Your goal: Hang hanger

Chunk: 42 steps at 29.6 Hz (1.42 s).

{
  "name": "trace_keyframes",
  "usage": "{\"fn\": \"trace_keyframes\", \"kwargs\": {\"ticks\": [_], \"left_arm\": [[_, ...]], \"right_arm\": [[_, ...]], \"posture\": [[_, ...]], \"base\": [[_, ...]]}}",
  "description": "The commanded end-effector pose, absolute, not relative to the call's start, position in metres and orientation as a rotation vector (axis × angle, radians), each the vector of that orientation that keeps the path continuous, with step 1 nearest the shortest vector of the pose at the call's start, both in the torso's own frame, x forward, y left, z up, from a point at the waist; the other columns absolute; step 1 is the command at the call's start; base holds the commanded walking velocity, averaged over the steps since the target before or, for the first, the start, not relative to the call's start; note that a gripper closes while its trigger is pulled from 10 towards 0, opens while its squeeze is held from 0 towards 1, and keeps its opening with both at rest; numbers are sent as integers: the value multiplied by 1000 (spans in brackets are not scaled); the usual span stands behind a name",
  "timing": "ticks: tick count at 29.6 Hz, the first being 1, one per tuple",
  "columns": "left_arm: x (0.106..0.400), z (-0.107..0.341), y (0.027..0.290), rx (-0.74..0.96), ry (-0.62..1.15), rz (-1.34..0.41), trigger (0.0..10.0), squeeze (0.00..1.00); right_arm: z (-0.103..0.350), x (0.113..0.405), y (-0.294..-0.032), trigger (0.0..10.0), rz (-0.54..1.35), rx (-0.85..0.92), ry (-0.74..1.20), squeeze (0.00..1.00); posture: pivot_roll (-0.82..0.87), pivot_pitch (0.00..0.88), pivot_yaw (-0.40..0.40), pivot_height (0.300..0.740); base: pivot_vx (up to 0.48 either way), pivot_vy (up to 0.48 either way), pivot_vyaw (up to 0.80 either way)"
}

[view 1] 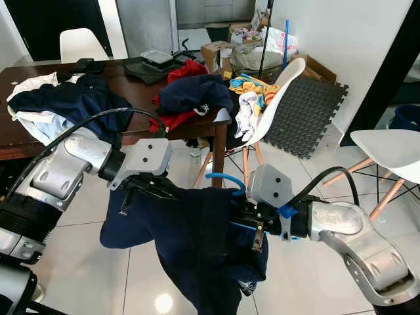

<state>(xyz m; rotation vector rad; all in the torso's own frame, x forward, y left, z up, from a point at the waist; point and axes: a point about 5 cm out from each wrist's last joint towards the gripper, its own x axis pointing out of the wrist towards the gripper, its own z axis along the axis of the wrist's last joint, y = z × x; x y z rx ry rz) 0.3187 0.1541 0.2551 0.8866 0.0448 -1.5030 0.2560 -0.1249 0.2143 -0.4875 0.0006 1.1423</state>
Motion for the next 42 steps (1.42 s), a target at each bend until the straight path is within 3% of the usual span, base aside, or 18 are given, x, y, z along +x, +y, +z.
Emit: {"fn": "trace_keyframes", "kwargs": {"ticks": [1, 15, 20, 22, 30, 42], "left_arm": [[321, 251, 154, 871, 56, -1496, 0, 0], [316, 295, 159, 652, -115, -1496, 0, 0], [315, 292, 159, 657, -109, -1505, 0, 0], [315, 286, 159, 671, -92, -1510, 0, 0], [315, 282, 161, 689, -65, -1514, 0, 0], [322, 281, 188, 835, -25, -1429, 0, 0]], "right_arm": [[231, 252, -119, 10000, 1169, -482, -95, 0], [214, 259, -128, 10000, 1110, -511, -22, 0], [214, 259, -126, 10000, 1116, -496, -24, 8], [215, 258, -125, 10000, 1125, -478, -28, 1000], [216, 259, -133, 10000, 1105, -507, -13, 1000], [228, 272, -188, 10000, 918, -684, 60, 1000]], "posture": [[19, 72, 44, 740], [21, 73, 40, 740], [21, 73, 40, 740], [20, 70, 40, 740], [16, 68, 40, 740], [16, 68, 48, 740]], "base": [[0, 0, 0], [0, 0, 0], [0, 0, 0], [0, 0, 0], [0, 0, 0], [0, 0, 0]]}}
